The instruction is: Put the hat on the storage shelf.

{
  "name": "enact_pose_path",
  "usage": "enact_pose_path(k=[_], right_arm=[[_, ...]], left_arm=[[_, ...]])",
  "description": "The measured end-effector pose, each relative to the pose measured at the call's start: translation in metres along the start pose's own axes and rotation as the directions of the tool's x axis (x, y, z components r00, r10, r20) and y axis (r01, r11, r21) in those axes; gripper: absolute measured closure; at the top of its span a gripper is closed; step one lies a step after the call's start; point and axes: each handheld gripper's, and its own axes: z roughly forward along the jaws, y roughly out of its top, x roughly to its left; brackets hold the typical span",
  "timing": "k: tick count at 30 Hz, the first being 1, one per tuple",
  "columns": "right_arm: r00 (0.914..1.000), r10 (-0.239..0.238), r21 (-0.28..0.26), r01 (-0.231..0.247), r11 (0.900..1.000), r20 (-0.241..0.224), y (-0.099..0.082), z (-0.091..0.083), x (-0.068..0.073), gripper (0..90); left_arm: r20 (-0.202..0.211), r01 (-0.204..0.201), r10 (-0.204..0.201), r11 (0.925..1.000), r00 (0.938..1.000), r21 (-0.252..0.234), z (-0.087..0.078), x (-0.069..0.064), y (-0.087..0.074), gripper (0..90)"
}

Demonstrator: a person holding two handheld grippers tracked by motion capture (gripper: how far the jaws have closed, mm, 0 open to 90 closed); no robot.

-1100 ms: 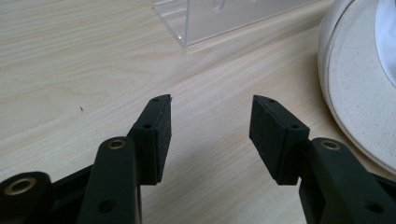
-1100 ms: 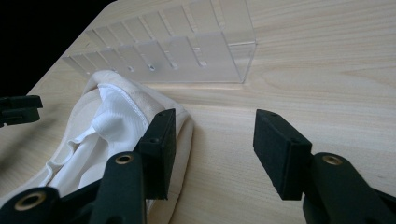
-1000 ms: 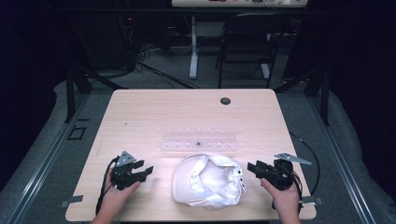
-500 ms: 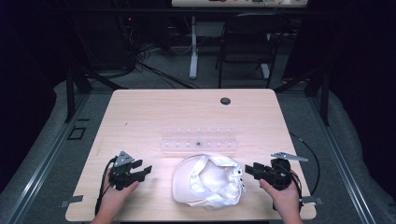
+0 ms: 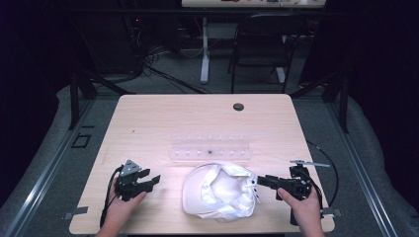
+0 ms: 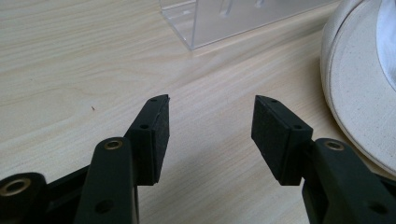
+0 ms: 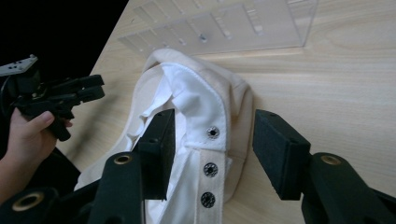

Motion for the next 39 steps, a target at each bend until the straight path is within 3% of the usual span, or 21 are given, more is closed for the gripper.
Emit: enact_pose_path(k=[5,11,18,22,29,36,39], right_arm=[[0.9995,0.024,0.032,-0.024,0.9992,-0.021,-0.003,0.007,-0.005,45.9],[0.9905,0.084,0.112,-0.072,0.9911,-0.108,-0.009,0.021,-0.014,42.9],[0.9866,0.096,0.161,-0.074,0.9842,-0.132,-0.012,0.034,-0.014,42.3],[0.9765,0.138,0.180,-0.107,0.9778,-0.166,-0.013,0.041,-0.016,42.1],[0.9651,0.156,0.227,-0.107,0.9680,-0.210,-0.015,0.047,-0.013,42.0],[0.9411,0.195,0.212,-0.138,0.9674,-0.276,-0.012,0.039,-0.009,45.3],[0.9305,0.214,0.212,-0.155,0.9650,-0.297,-0.007,0.035,-0.007,50.6]], left_arm=[[0.000,-0.004,0.004,1.0000,1.0000,0.006,0.001,-0.001,0.000,46.8],[-0.005,-0.005,0.005,0.9999,1.0000,0.012,0.002,-0.001,0.000,46.7],[-0.004,-0.014,0.014,0.9998,0.9999,0.016,0.003,-0.001,0.000,46.7],[-0.004,-0.018,0.018,0.9997,0.9998,0.019,0.003,-0.002,0.000,46.7],[-0.007,-0.015,0.015,0.9997,0.9999,0.017,0.003,-0.001,0.000,46.6],[-0.013,-0.010,0.010,0.9998,0.9999,0.015,0.002,-0.001,0.000,46.4],[-0.017,0.000,0.001,1.0000,0.9999,0.007,0.001,-0.001,-0.001,46.3]])
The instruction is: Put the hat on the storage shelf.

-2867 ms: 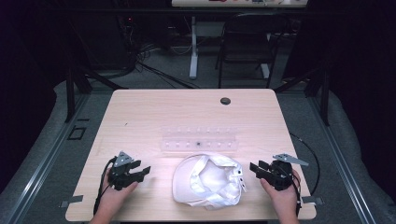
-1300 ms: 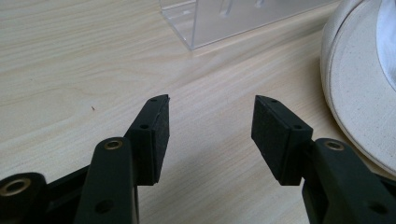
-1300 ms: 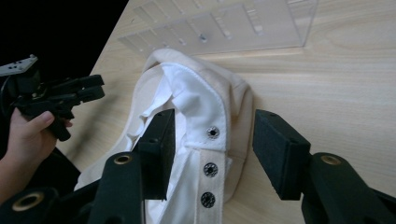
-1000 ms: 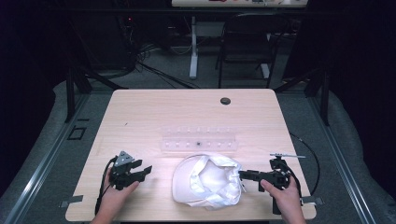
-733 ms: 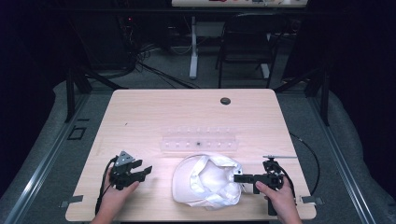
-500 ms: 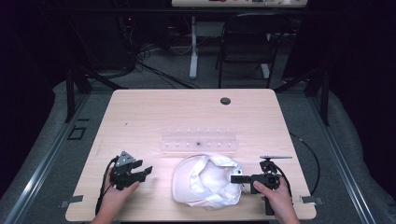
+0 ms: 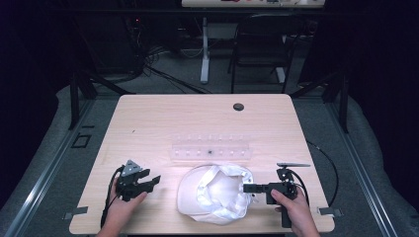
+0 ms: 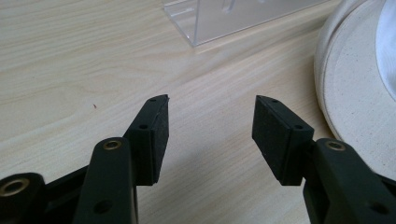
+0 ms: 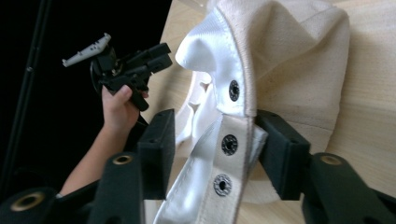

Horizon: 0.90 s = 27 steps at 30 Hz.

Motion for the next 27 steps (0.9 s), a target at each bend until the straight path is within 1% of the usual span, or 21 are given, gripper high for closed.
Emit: enact_pose_path(k=[2,4,5,6,7,8,9,10,13,14,15,16,17,20,21,22,24,25,26,27], right_arm=[[0.9997,0.022,0.003,-0.022,0.9997,0.003,0.003,-0.001,0.002,56.3],[0.9994,0.026,0.028,-0.027,0.9993,0.021,0.007,0.000,0.003,61.5],[0.9994,0.023,0.043,-0.024,0.9988,0.026,0.008,0.001,0.003,62.1],[0.9993,0.026,0.045,-0.027,0.9986,0.026,0.010,0.002,0.004,63.6],[0.9991,0.019,0.058,-0.021,0.9981,0.038,0.011,0.003,0.005,65.0],[0.9984,0.032,0.047,-0.034,0.9983,0.046,0.012,0.005,0.006,67.0],[0.9987,0.024,0.063,-0.027,0.9977,0.044,0.013,0.004,0.005,70.1],[0.9978,0.041,0.054,-0.043,0.9976,0.051,0.015,0.006,0.006,76.1],[0.9965,0.058,0.070,-0.063,0.9956,0.060,0.018,0.006,0.006,78.1],[0.9968,0.051,0.072,-0.056,0.9958,0.062,0.019,0.006,0.007,78.6],[0.9957,0.059,0.071,-0.064,0.9954,0.072,0.021,0.007,0.009,79.1],[0.9957,0.059,0.071,-0.064,0.9954,0.072,0.021,0.007,0.009,79.1],[0.9946,0.043,0.096,-0.052,0.9941,0.095,0.023,0.007,0.012,79.6],[0.9931,0.054,0.102,-0.065,0.9926,0.104,0.027,0.007,0.015,80.3],[0.9926,0.049,0.107,-0.061,0.9924,0.111,0.029,0.007,0.016,80.5],[0.9909,0.055,0.099,-0.067,0.9928,0.123,0.031,0.007,0.019,80.8],[0.9913,0.038,0.108,-0.052,0.9928,0.126,0.034,0.007,0.024,81.0],[0.9903,0.039,0.110,-0.054,0.9925,0.134,0.035,0.007,0.027,81.1],[0.9903,0.042,0.098,-0.055,0.9937,0.132,0.037,0.007,0.030,81.1],[0.9904,0.036,0.115,-0.051,0.9921,0.134,0.039,0.005,0.032,81.2]], left_arm=[[0.002,-0.002,0.002,1.0000,1.0000,0.001,0.000,0.001,0.000,46.3],[-0.006,-0.002,0.002,1.0000,1.0000,0.005,0.000,0.001,0.000,46.3],[-0.005,0.000,0.000,1.0000,1.0000,0.004,0.000,0.002,0.000,46.3],[-0.005,0.002,-0.002,1.0000,1.0000,0.004,-0.001,0.002,0.000,46.3],[-0.006,0.000,0.000,1.0000,1.0000,0.001,-0.001,0.002,0.000,46.3],[-0.010,0.004,-0.004,1.0000,0.9999,-0.002,-0.001,0.003,0.000,46.3],[-0.010,0.004,-0.004,1.0000,0.9999,-0.002,-0.001,0.003,0.000,46.3],[-0.009,0.004,-0.004,1.0000,1.0000,-0.005,-0.002,0.004,0.000,46.3],[-0.002,0.017,-0.017,0.9998,0.9998,-0.004,-0.001,0.005,-0.001,46.3],[-0.007,0.023,-0.023,0.9997,0.9997,-0.002,0.000,0.005,-0.001,46.3],[-0.007,0.026,-0.026,0.9997,0.9996,0.005,0.001,0.005,-0.001,46.3],[-0.007,0.026,-0.026,0.9997,0.9996,0.005,0.001,0.005,-0.001,46.3],[-0.007,0.010,-0.010,0.9999,0.9999,0.003,0.000,0.003,0.000,46.3],[0.002,-0.001,0.001,1.0000,1.0000,-0.008,-0.001,0.002,0.001,46.3],[-0.004,-0.001,0.001,1.0000,1.0000,-0.008,-0.001,0.002,0.001,46.3],[0.002,0.004,-0.004,0.9999,1.0000,-0.011,-0.001,0.002,0.001,46.3],[0.005,-0.006,0.006,1.0000,1.0000,-0.007,-0.002,0.002,0.001,46.4],[0.008,-0.008,0.008,0.9999,0.9999,-0.012,-0.002,0.002,0.002,46.4],[0.007,-0.006,0.006,0.9999,1.0000,-0.014,-0.002,0.002,0.002,46.4],[0.006,0.000,0.000,1.0000,1.0000,-0.009,-0.002,0.003,0.001,46.4]])
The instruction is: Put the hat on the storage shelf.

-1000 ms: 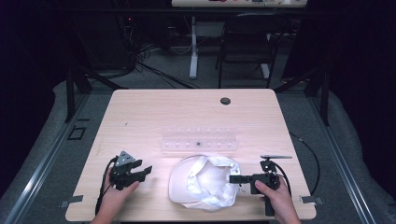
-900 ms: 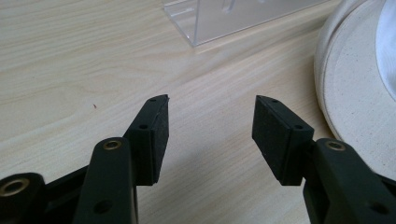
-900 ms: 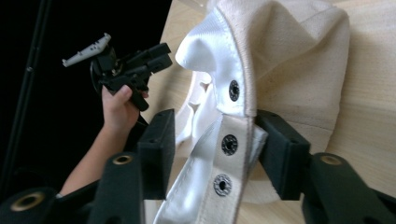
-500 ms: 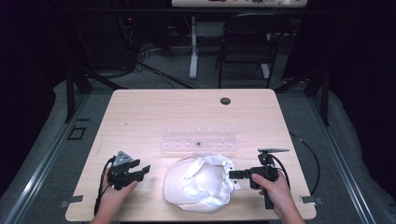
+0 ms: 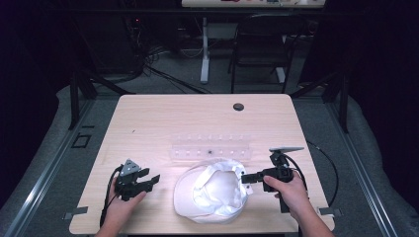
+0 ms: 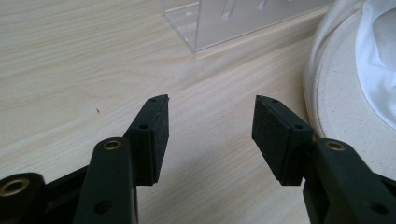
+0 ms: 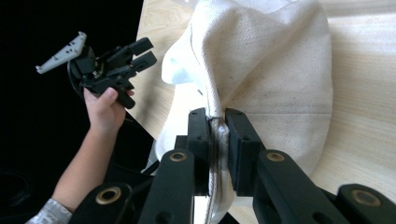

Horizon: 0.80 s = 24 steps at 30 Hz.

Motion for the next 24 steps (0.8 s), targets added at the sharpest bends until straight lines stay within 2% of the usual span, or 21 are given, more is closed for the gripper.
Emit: enact_pose_path(k=[2,6,7,13,15,21,24], right_arm=[[0.9998,0.017,-0.002,-0.017,0.9999,-0.003,0.003,-0.002,0.004,81.3],[0.9997,0.019,0.017,-0.020,0.9997,0.018,0.007,-0.004,0.012,81.4],[0.9995,0.013,0.028,-0.014,0.9995,0.029,0.009,-0.005,0.019,81.4],[0.9987,-0.002,0.068,-0.001,0.9977,0.051,0.016,-0.006,0.037,81.6],[0.9984,0.011,0.055,-0.014,0.9984,0.056,0.017,-0.006,0.042,81.6],[0.9997,-0.003,0.067,0.001,0.9977,0.026,0.022,-0.012,0.055,81.7],[0.9996,-0.004,0.052,0.002,0.9987,0.026,0.025,-0.013,0.062,81.8]], left_arm=[[-0.001,0.006,-0.006,1.0000,1.0000,0.001,0.000,0.001,-0.001,46.4],[-0.006,0.005,-0.005,1.0000,1.0000,-0.006,-0.001,0.001,-0.001,46.4],[0.002,0.016,-0.016,0.9999,0.9999,-0.005,-0.001,0.001,-0.001,46.4],[0.004,0.003,-0.003,1.0000,1.0000,-0.001,0.000,0.000,-0.001,46.4],[0.005,-0.004,0.004,1.0000,1.0000,-0.002,0.000,-0.001,0.000,46.4],[0.006,-0.004,0.004,1.0000,1.0000,-0.003,0.001,-0.001,0.000,46.5],[0.004,-0.004,0.004,1.0000,1.0000,-0.006,0.000,-0.001,0.000,46.4]])
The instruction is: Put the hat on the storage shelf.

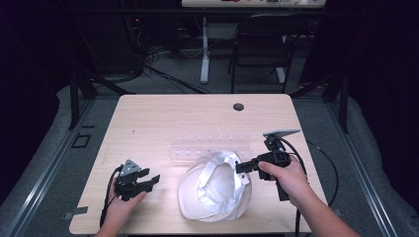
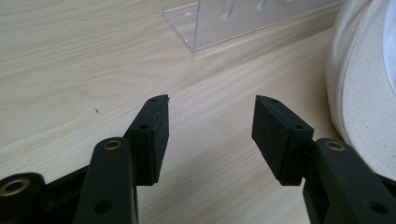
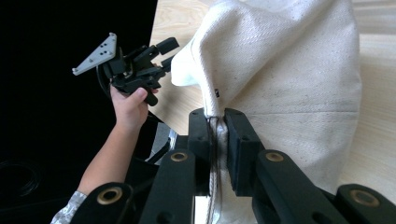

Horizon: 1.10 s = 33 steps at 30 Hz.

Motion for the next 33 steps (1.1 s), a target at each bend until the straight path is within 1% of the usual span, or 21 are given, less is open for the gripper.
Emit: enact_pose_path(k=[1,5,7,8,10,11,14,15,16,20,25,27,28,33], right_arm=[[0.9999,-0.003,0.003,0.003,1.0000,-0.014,0.001,-0.001,0.003,81.8],[0.9994,-0.019,-0.003,0.019,0.9998,-0.028,0.004,-0.004,0.014,81.8],[0.9987,-0.025,-0.008,0.025,0.9997,-0.045,0.005,-0.006,0.020,81.8],[0.9986,-0.030,-0.005,0.030,0.9995,-0.044,0.006,-0.007,0.021,81.9],[0.9976,-0.035,-0.008,0.035,0.9994,-0.059,0.006,-0.008,0.025,81.9],[0.9975,-0.031,-0.005,0.031,0.9995,-0.064,0.007,-0.008,0.027,81.9],[0.9981,-0.039,-0.014,0.039,0.9992,-0.049,0.008,-0.009,0.031,81.9],[0.9980,-0.037,-0.015,0.037,0.9992,-0.050,0.008,-0.010,0.032,81.9],[0.9982,-0.032,-0.021,0.031,0.9993,-0.052,0.009,-0.010,0.034,81.9],[0.9976,-0.044,-0.016,0.044,0.9989,-0.052,0.011,-0.012,0.040,82.0],[0.9963,-0.053,-0.034,0.051,0.9981,-0.068,0.012,-0.017,0.046,82.0],[0.9955,-0.067,-0.043,0.064,0.9970,-0.067,0.013,-0.019,0.049,82.0],[0.9960,-0.062,-0.047,0.059,0.9972,-0.065,0.013,-0.019,0.050,82.1],[0.9950,-0.070,-0.052,0.067,0.9964,-0.070,0.014,-0.024,0.054,82.1]], left_arm=[[-0.002,-0.003,0.003,1.0000,1.0000,0.001,-0.001,-0.001,0.000,46.4],[-0.003,-0.011,0.011,0.9999,0.9999,-0.001,-0.001,-0.001,0.000,46.4],[-0.002,-0.007,0.007,1.0000,1.0000,-0.001,-0.001,-0.001,0.000,46.4],[-0.002,-0.004,0.004,1.0000,1.0000,0.001,-0.001,-0.001,0.000,46.4],[-0.002,-0.009,0.009,1.0000,1.0000,0.001,-0.001,0.000,0.000,46.5],[-0.001,-0.007,0.007,1.0000,1.0000,-0.003,-0.001,-0.001,0.000,46.4],[-0.001,-0.012,0.012,0.9999,0.9999,-0.002,-0.001,-0.002,0.000,46.4],[0.002,-0.010,0.010,0.9999,1.0000,0.002,-0.001,-0.002,0.001,46.5],[-0.001,-0.012,0.012,0.9999,0.9999,-0.008,-0.001,-0.003,0.001,46.5],[0.003,-0.018,0.018,0.9998,0.9998,-0.008,-0.002,-0.004,0.001,46.4],[0.004,-0.012,0.012,0.9999,0.9999,-0.011,-0.003,-0.003,0.001,46.4],[0.006,-0.012,0.012,0.9999,0.9999,-0.012,-0.003,-0.004,0.001,46.4],[0.006,-0.016,0.016,0.9998,0.9999,-0.011,-0.003,-0.004,0.001,46.5],[0.006,-0.018,0.018,0.9998,0.9998,-0.009,-0.003,-0.004,0.001,46.4]])
